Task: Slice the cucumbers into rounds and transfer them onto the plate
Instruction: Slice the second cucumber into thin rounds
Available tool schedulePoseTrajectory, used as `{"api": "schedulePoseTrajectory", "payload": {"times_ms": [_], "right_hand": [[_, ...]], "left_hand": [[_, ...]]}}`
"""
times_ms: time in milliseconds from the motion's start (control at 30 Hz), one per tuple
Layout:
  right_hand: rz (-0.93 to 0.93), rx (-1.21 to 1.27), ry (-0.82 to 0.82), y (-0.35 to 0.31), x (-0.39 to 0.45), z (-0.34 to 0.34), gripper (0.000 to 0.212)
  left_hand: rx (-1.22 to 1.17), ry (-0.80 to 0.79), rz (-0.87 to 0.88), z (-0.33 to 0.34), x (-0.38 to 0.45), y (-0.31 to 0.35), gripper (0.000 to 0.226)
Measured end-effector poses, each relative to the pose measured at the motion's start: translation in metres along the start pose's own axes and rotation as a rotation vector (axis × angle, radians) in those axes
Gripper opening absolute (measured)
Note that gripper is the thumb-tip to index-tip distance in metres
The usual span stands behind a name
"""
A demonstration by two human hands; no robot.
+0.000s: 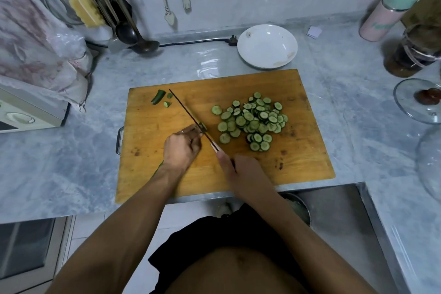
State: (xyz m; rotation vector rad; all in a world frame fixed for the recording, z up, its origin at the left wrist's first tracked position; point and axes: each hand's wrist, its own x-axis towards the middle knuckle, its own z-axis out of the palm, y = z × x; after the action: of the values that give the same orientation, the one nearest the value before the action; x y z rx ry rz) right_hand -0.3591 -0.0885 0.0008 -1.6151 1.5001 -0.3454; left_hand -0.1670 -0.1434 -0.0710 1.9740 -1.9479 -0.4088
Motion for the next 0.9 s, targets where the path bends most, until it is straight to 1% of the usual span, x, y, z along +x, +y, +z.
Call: {"api": "schedulePoseTrajectory", "payload": {"times_ms": [167,300,433,500,567,700,900], "right_hand": [[-0.004,-0.017,0.026,0.002,0.0,0.004,0.062],[-0.009,-0.045,0.019,0.001,0.001,0.001,0.062],[-0.013,-0.054,-0.003,0.0,0.001,0.001,0.063],[-0.022,-0.053,-0.014,0.001,0.003,0.002,0.063],[-0.025,-0.054,-0.024,0.0,0.006,0.001,0.063],[-0.026,-0.033,-0.049,-0.006,0.008,-0.001,0.069],[0.018,-0.006,-0.046,-0.01,0.024,0.013,0.069]], "left_hand": [[0.013,-0.014,-0.008,0.001,0.0,-0.003,0.039],[0.049,-0.013,-0.012,0.0,0.0,-0.002,0.024],[0.045,0.01,0.004,0.001,-0.001,-0.001,0.022],[0.061,0.009,-0.018,0.001,-0.002,0.002,0.019],[0.07,0.013,-0.016,0.002,-0.001,0.002,0.02],[0.055,0.015,0.04,0.003,0.0,-0.002,0.024],[0.04,0.053,0.073,0.003,-0.001,-0.002,0.027]]}}
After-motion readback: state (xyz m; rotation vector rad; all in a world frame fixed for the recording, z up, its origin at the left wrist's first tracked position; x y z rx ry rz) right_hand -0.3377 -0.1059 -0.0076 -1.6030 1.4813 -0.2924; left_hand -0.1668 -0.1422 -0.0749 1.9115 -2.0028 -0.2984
